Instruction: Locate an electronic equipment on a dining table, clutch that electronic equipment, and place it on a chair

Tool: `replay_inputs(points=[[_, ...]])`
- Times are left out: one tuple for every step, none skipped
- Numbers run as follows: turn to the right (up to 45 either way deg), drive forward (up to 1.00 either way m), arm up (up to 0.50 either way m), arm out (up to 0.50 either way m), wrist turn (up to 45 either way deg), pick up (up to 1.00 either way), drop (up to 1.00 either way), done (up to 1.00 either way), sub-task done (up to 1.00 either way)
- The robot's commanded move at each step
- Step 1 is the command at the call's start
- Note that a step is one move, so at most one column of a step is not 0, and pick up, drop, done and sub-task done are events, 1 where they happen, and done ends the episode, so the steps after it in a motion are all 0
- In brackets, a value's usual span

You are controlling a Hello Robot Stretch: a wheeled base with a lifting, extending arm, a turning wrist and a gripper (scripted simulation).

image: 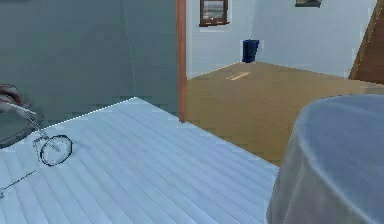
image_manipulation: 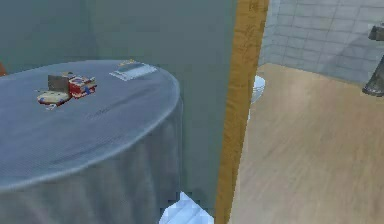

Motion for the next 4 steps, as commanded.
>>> replay_inputs(points=[[6.0, 0.00, 0.00, 0.00, 0.0, 0.00, 0.00, 0.00, 0.00], [0.0, 1.00, 0.00, 0.00, 0.0, 0.00, 0.00, 0.00, 0.00], [15.0, 0.00, 0.00, 0.00, 0.0, 0.00, 0.00, 0.00, 0.00], [0.0, 0.05, 0.00, 0.00, 0.0, 0.00, 0.00, 0.00, 0.00]])
